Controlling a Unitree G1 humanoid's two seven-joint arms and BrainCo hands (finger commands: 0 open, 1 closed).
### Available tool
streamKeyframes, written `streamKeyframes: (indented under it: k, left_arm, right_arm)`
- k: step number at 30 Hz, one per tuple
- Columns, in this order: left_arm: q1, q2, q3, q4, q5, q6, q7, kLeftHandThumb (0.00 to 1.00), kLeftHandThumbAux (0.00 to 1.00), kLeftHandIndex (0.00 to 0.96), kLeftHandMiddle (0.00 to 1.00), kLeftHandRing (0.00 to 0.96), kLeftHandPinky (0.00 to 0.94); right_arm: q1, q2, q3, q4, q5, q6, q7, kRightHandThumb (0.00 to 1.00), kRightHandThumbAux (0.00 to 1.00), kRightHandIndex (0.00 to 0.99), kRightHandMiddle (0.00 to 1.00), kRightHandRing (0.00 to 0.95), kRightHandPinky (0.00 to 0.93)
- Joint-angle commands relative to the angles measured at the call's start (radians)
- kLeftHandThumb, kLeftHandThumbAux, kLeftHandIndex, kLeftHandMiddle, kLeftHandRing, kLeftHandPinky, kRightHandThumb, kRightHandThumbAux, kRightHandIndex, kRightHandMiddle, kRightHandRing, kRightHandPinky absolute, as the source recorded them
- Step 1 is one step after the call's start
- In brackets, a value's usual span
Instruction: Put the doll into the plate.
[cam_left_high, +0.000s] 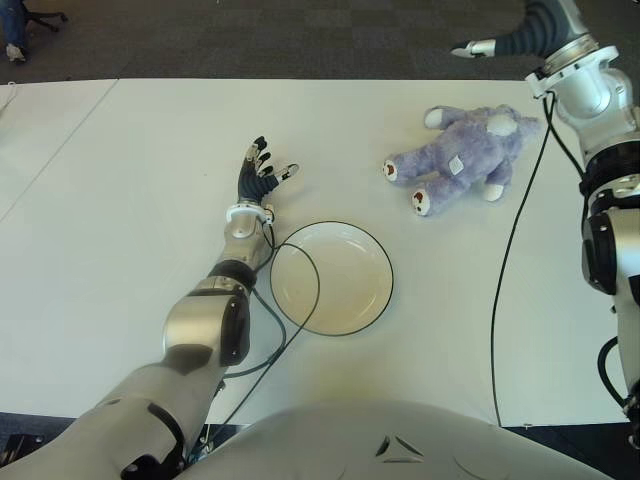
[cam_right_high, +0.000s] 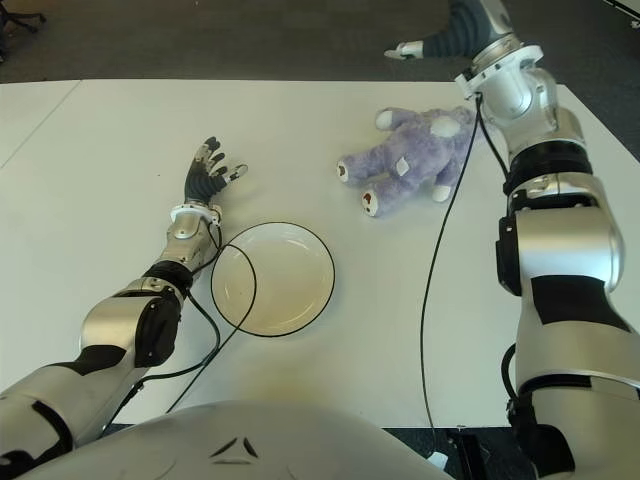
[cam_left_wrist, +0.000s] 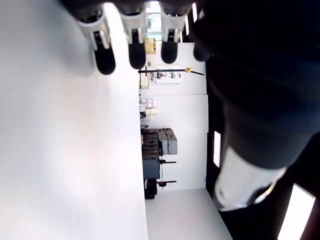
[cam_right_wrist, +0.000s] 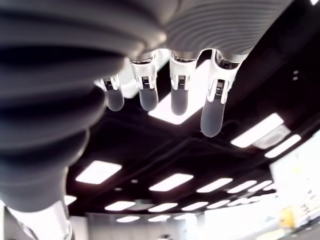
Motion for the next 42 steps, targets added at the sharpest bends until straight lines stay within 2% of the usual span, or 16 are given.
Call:
streamKeyframes:
  k: [1, 9, 12, 15, 20, 22, 24, 31, 36, 42]
  left_arm:
    - [0.119, -0.042, 0.0, 0.089, 0.001, 0.087, -0.002, 0.004, 0.851, 0.07, 0.077, 0.095, 0.145]
    - [0.116, -0.039, -0.003, 0.092, 0.005, 0.109, 0.005, 0.0, 0.836, 0.067, 0.075, 0.094, 0.147]
    - [0.116, -0.038, -0.002, 0.092, 0.003, 0.108, -0.002, 0.0, 0.829, 0.064, 0.071, 0.091, 0.142]
    - [0.115, -0.038, -0.001, 0.092, 0.002, 0.109, -0.004, 0.0, 0.823, 0.063, 0.07, 0.089, 0.141]
    - [0.115, -0.037, -0.003, 0.092, 0.004, 0.11, 0.0, 0.0, 0.817, 0.067, 0.075, 0.093, 0.151]
    - [0.115, -0.037, -0.004, 0.092, 0.006, 0.11, 0.002, 0.0, 0.817, 0.067, 0.076, 0.094, 0.151]
    - [0.115, -0.037, -0.005, 0.092, 0.007, 0.109, 0.002, 0.0, 0.816, 0.066, 0.074, 0.093, 0.149]
    - [0.115, -0.039, -0.003, 0.092, 0.005, 0.108, 0.003, 0.0, 0.814, 0.051, 0.062, 0.083, 0.136]
    - [0.114, -0.039, 0.003, 0.093, -0.001, 0.115, -0.003, 0.0, 0.819, 0.055, 0.071, 0.09, 0.148]
    - [0.116, -0.04, 0.006, 0.092, -0.005, 0.111, -0.016, 0.0, 0.838, 0.053, 0.072, 0.092, 0.142]
  right_arm:
    - [-0.018, -0.031, 0.038, 0.07, -0.031, 0.113, 0.031, 0.127, 0.736, 0.147, 0.0, 0.072, 0.274]
    - [0.007, -0.068, 0.077, 0.089, -0.053, 0.193, 0.001, 0.117, 0.716, 0.18, 0.0, 0.067, 0.258]
    - [0.023, -0.067, 0.074, 0.1, -0.042, 0.239, -0.005, 0.117, 0.724, 0.208, 0.0, 0.068, 0.236]
    - [0.038, -0.061, 0.075, 0.107, -0.039, 0.276, -0.019, 0.124, 0.734, 0.235, 0.0, 0.081, 0.265]
    - [0.083, -0.053, 0.088, 0.131, -0.056, 0.364, -0.067, 0.131, 0.743, 0.268, 0.0, 0.097, 0.225]
    - [0.099, -0.052, 0.09, 0.135, -0.056, 0.382, -0.075, 0.133, 0.736, 0.27, 0.0, 0.085, 0.18]
    - [0.117, -0.049, 0.091, 0.136, -0.054, 0.389, -0.082, 0.133, 0.729, 0.271, 0.0, 0.079, 0.172]
    - [0.208, -0.024, 0.092, 0.134, -0.041, 0.376, -0.103, 0.172, 0.658, 0.246, 0.0, 0.0, 0.007]
    - [0.268, 0.005, 0.085, 0.138, -0.028, 0.379, -0.098, 0.231, 0.645, 0.239, 0.0, 0.0, 0.0]
    - [0.281, 0.044, 0.092, 0.136, -0.03, 0.392, -0.076, 0.332, 0.648, 0.206, 0.0, 0.0, 0.0]
